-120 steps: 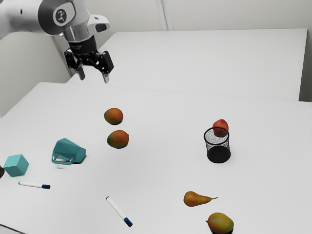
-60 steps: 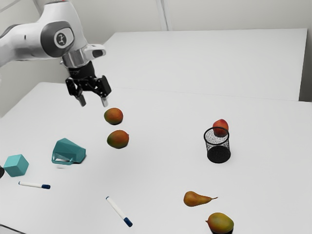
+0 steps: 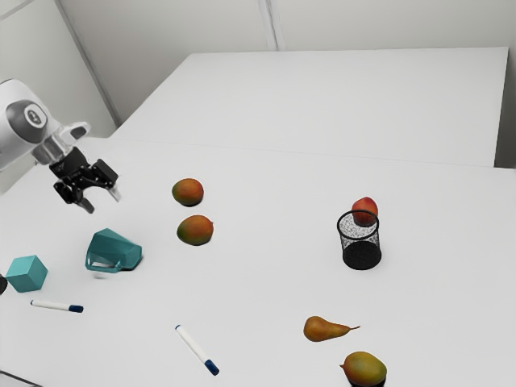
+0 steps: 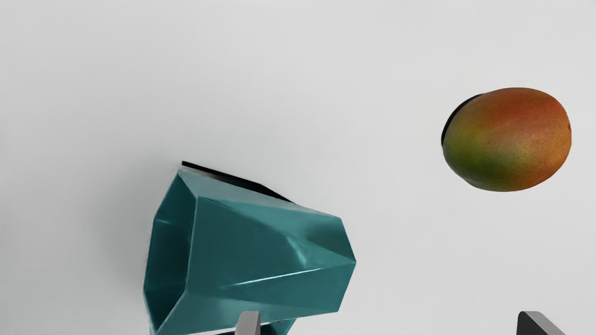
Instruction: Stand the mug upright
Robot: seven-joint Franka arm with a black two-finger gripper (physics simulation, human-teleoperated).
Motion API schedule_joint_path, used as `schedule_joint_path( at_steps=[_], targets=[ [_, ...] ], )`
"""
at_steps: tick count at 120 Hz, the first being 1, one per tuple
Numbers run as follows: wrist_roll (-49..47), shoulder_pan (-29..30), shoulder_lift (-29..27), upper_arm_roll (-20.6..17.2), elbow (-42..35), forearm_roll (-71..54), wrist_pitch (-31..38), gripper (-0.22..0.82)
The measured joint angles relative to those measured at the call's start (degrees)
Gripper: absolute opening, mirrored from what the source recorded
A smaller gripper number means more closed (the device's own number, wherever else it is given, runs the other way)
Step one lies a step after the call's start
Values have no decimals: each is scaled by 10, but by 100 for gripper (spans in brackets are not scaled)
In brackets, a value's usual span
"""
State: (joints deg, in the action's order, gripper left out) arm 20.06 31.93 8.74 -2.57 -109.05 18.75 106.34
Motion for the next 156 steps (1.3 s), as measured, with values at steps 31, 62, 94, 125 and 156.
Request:
schedule_joint_path(
  at_steps=[31, 62, 94, 125, 156],
  targets=[
    [140, 64, 56, -2, 4, 56, 24, 60],
    [258, 77, 97, 0, 8, 63, 26, 60],
    [325, 86, 116, -2, 9, 89, -25, 60],
    [357, 84, 124, -3, 7, 124, -60, 32],
    [375, 86, 115, -4, 7, 129, -82, 0]
  ],
)
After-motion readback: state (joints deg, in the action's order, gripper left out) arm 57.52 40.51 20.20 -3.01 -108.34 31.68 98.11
